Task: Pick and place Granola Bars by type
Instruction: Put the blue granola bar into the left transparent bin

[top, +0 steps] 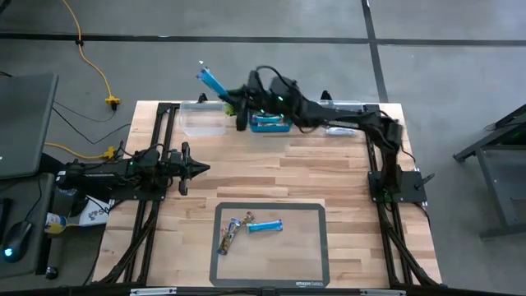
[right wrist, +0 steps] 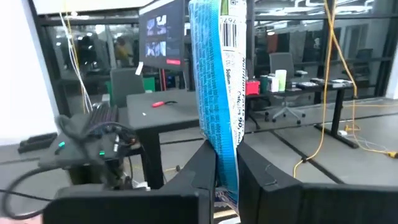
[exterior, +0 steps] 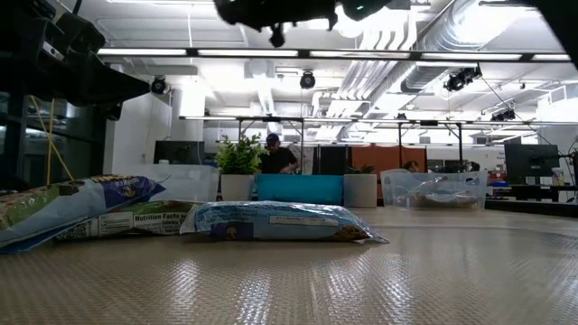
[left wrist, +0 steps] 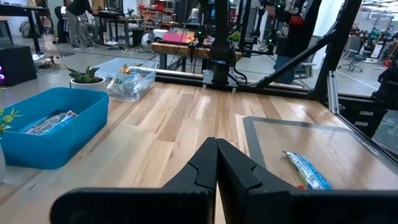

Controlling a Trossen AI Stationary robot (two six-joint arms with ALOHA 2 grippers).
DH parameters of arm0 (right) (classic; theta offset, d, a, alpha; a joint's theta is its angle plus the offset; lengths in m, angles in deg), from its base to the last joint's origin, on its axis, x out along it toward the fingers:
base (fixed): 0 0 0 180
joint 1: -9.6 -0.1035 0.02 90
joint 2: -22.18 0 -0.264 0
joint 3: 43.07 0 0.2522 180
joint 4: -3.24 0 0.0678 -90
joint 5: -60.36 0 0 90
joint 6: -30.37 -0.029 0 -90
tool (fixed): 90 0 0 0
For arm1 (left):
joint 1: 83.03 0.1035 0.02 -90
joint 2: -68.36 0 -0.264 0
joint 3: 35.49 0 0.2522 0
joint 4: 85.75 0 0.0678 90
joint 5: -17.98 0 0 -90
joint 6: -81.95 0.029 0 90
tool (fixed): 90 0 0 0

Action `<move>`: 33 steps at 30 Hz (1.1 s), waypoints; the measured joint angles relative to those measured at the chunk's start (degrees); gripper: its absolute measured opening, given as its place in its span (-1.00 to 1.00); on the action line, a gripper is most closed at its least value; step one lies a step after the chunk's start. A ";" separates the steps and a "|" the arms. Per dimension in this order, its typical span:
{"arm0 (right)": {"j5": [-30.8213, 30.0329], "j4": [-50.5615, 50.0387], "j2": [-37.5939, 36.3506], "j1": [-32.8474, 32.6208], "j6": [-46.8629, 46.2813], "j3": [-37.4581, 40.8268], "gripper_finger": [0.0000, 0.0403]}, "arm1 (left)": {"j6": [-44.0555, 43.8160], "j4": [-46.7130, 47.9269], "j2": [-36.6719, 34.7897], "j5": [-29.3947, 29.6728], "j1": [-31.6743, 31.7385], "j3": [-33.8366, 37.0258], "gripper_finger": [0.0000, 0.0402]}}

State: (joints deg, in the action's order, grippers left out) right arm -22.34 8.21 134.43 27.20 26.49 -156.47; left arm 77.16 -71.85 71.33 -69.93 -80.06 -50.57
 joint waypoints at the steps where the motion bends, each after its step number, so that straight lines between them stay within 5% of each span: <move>1: 1.02 -1.30 1.98 0.65 0.19 -2.87 -0.89 | 0.00 0.00 0.01 0.00 0.01 0.01 -0.99; 13: 10.60 -17.63 26.44 5.95 -0.19 -34.89 -0.89 | 0.00 0.00 0.01 0.00 0.01 0.01 -0.99; 20: 11.13 -12.90 28.23 7.64 -3.23 -28.30 -0.89 | -0.01 -0.01 -0.01 0.00 0.01 0.01 -0.99; 33: 13.49 -21.29 28.58 7.83 -2.11 -25.99 -0.89 | -0.01 0.00 -0.01 0.00 0.01 0.00 -0.99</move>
State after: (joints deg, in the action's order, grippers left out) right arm -8.85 -13.08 163.01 35.02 24.38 -182.46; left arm 77.15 -71.85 71.32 -69.93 -80.05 -50.57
